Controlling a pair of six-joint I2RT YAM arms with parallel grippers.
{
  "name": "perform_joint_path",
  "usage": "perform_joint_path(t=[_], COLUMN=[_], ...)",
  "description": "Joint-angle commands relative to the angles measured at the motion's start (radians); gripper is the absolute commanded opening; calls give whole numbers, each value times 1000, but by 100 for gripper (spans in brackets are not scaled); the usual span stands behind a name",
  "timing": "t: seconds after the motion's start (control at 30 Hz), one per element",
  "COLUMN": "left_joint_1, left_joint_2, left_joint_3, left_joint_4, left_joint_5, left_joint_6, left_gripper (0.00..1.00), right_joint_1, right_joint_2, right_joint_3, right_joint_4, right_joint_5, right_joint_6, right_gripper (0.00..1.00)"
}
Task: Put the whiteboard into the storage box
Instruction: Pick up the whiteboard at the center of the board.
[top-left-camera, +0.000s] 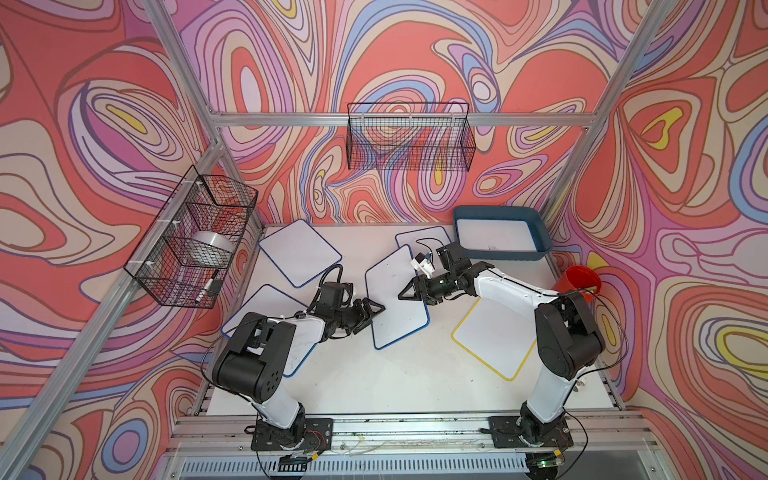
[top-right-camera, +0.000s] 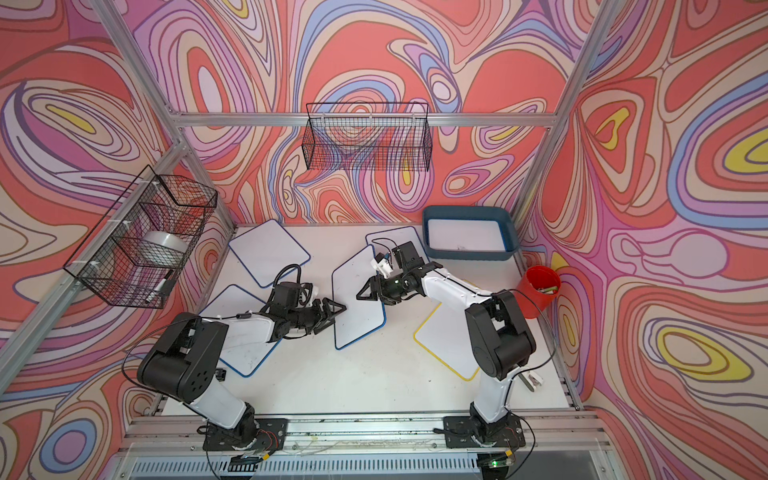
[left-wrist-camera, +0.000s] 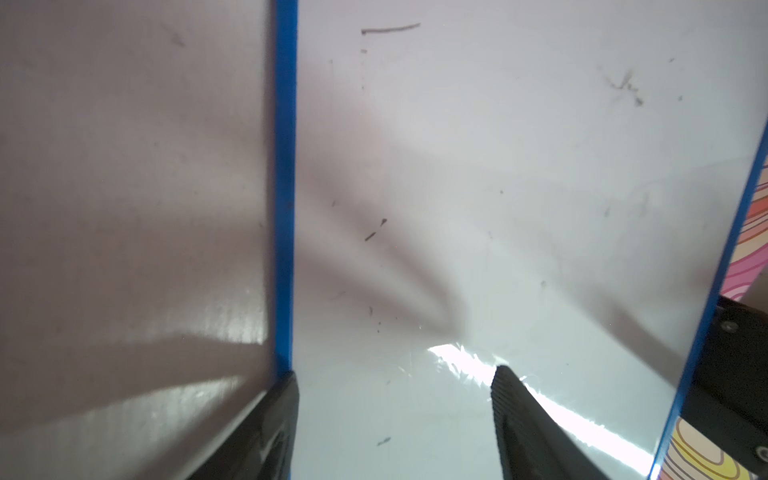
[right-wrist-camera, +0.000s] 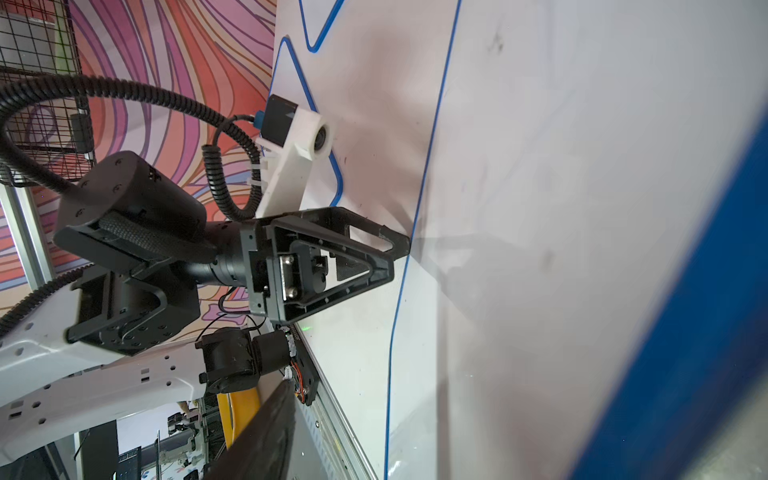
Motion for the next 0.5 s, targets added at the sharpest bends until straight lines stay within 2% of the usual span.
perform_joint_path(t=[0.0,0.07,0.23,0.47], left_joint_1=[8,15,28,50], left_joint_2=[-7,-16,-45,-86], left_joint_3=[-28,-34,-44,-1], left_joint_4=[4,-3,-13,-121], left_joint_5=[10,8,15,25], left_joint_6=[8,13,19,73], left_gripper=[70,70,70,70], right_joint_1=[-9,-13,-14,-14], right_joint_2=[-26,-27,-25,-6], right_joint_3=[45,59,81,82], right_joint_4=[-17,-36,-82,-109], right_joint_5=[-19,-17,-14,3], right_joint_6=[-38,-50,-84,-105], right_gripper=[53,49,27,5])
